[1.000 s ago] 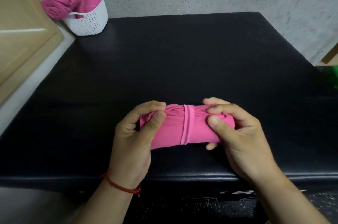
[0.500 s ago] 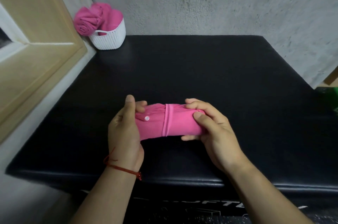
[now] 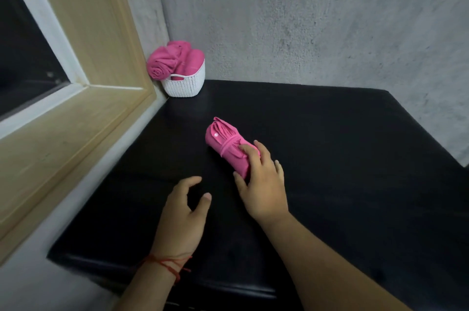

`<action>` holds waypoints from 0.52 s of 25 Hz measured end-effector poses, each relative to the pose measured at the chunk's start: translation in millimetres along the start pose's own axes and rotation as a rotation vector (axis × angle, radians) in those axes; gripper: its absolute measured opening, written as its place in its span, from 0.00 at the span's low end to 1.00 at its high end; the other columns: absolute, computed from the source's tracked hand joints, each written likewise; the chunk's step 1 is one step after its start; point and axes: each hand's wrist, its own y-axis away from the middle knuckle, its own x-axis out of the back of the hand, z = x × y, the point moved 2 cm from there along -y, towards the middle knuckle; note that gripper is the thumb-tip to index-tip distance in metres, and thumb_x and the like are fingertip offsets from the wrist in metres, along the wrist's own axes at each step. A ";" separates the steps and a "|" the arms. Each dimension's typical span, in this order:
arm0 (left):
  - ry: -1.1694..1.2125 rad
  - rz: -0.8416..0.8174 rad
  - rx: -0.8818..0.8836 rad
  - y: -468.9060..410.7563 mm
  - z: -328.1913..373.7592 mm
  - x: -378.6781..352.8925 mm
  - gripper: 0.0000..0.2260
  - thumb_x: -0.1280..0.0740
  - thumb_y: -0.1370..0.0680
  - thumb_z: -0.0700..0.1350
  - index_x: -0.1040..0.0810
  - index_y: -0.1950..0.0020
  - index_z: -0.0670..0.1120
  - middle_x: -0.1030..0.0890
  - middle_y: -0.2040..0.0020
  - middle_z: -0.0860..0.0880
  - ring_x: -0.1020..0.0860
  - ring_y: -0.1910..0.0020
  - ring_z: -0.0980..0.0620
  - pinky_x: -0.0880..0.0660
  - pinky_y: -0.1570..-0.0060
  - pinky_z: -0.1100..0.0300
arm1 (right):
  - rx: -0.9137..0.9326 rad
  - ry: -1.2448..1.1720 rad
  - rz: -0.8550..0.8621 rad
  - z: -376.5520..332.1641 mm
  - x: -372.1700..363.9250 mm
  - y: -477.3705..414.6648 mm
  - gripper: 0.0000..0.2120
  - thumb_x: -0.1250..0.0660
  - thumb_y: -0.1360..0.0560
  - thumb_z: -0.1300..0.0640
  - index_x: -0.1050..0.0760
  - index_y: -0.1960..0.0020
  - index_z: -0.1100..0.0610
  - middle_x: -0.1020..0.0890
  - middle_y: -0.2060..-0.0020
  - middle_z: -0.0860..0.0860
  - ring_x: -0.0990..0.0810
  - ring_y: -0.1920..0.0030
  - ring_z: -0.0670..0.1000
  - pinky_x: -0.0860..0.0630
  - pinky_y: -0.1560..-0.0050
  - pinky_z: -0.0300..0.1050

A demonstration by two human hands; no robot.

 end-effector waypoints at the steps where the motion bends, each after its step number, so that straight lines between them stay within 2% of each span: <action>1: 0.023 0.001 0.024 -2.3 1.8 3.2 0.16 0.29 0.20 0.48 0.23 0.33 0.56 0.22 0.35 0.60 0.26 0.33 0.59 0.30 0.31 0.56 | -0.038 0.002 0.020 0.3 -2.0 -2.4 0.33 0.33 0.18 0.42 0.44 0.19 0.38 0.42 0.17 0.45 0.37 0.20 0.47 0.47 0.16 0.61; 3: 0.052 0.001 0.028 -18.5 7.1 5.5 0.16 0.28 0.20 0.47 0.23 0.33 0.54 0.21 0.36 0.58 0.24 0.35 0.59 0.29 0.34 0.58 | -0.133 -0.009 0.036 6.2 -5.9 -6.7 0.34 0.41 0.17 0.34 0.50 0.16 0.39 0.42 0.16 0.47 0.39 0.18 0.47 0.48 0.16 0.60; 5: -0.026 0.026 -0.046 -58.1 17.4 11.7 0.17 0.28 0.21 0.45 0.24 0.32 0.52 0.21 0.35 0.55 0.24 0.36 0.57 0.29 0.36 0.60 | -0.154 0.009 0.052 5.8 -10.6 -8.7 0.35 0.47 0.17 0.32 0.53 0.15 0.42 0.38 0.17 0.47 0.39 0.18 0.47 0.48 0.16 0.59; 9: -0.338 0.033 -0.205 -179.5 38.4 24.6 0.23 0.29 0.22 0.46 0.27 0.27 0.47 0.25 0.31 0.45 0.25 0.32 0.44 0.29 0.29 0.48 | -0.120 0.039 0.040 4.2 -12.4 -7.8 0.38 0.47 0.19 0.36 0.56 0.14 0.43 0.37 0.18 0.48 0.37 0.20 0.47 0.48 0.16 0.59; 13: -0.540 0.028 -0.259 -276.8 60.9 40.9 0.29 0.30 0.23 0.47 0.31 0.23 0.45 0.28 0.27 0.40 0.27 0.30 0.37 0.30 0.28 0.48 | -0.101 0.025 0.037 3.1 -12.9 -7.7 0.35 0.50 0.15 0.32 0.57 0.14 0.42 0.36 0.19 0.44 0.35 0.21 0.44 0.50 0.16 0.58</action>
